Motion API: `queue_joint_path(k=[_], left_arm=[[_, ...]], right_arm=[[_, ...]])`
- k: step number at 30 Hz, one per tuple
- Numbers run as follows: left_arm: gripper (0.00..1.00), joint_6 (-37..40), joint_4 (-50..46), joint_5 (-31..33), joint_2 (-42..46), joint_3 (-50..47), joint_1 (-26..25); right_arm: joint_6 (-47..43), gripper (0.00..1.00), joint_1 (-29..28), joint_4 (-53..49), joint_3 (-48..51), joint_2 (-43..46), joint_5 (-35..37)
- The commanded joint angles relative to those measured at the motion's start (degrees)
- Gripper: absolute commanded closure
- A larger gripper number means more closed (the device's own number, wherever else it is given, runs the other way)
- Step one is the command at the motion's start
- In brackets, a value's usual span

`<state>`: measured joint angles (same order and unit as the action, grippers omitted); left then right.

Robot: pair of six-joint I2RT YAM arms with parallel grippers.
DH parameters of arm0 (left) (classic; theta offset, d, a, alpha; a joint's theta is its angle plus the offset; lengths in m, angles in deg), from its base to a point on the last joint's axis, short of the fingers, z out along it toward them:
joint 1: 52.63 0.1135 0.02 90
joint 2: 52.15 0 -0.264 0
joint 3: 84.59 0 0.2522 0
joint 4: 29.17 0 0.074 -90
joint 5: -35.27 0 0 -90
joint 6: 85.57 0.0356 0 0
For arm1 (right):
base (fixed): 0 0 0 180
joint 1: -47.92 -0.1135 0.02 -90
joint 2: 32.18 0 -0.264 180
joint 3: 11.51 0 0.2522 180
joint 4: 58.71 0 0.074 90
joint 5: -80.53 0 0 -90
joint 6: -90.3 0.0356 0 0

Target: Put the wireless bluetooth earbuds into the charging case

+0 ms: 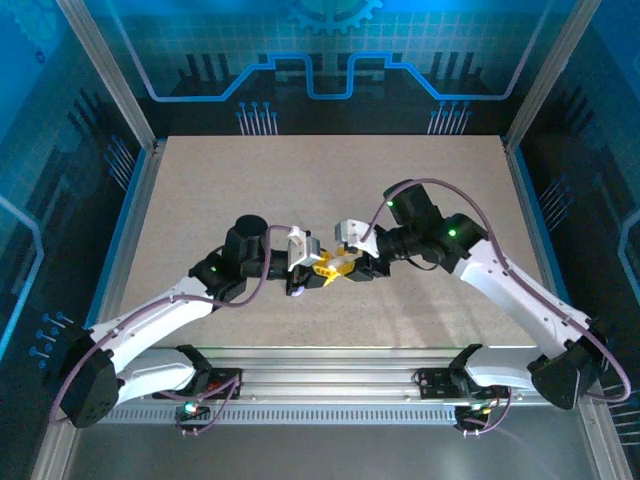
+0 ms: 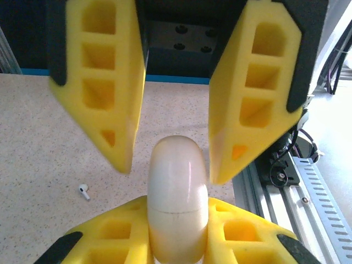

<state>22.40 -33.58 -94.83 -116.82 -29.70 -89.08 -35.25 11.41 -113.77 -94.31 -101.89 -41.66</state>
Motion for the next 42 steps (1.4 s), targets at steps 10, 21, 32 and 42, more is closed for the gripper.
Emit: queue_joint_path(k=[10,21,32,42], left_arm=[[0.86,-1.14,4.24,-3.97,0.11,0.98,-0.38],[0.86,-1.89,5.35,-3.78,-0.03,0.97,-0.38],[0.6,-1.44,3.81,-2.49,-0.28,1.5,-0.38],[0.66,0.42,-0.32,-2.59,-0.55,2.75,-0.38]], right_arm=[[1.03,0.6,5.6,0.17,1.85,0.73,-11.95],[0.71,0.71,4.89,-0.19,0.46,-1.31,-12.55],[0.32,0.85,4.39,-0.34,-0.09,-0.05,-9.77],[-1.26,0.85,2.43,-2.82,-1.54,-0.77,-6.43]])
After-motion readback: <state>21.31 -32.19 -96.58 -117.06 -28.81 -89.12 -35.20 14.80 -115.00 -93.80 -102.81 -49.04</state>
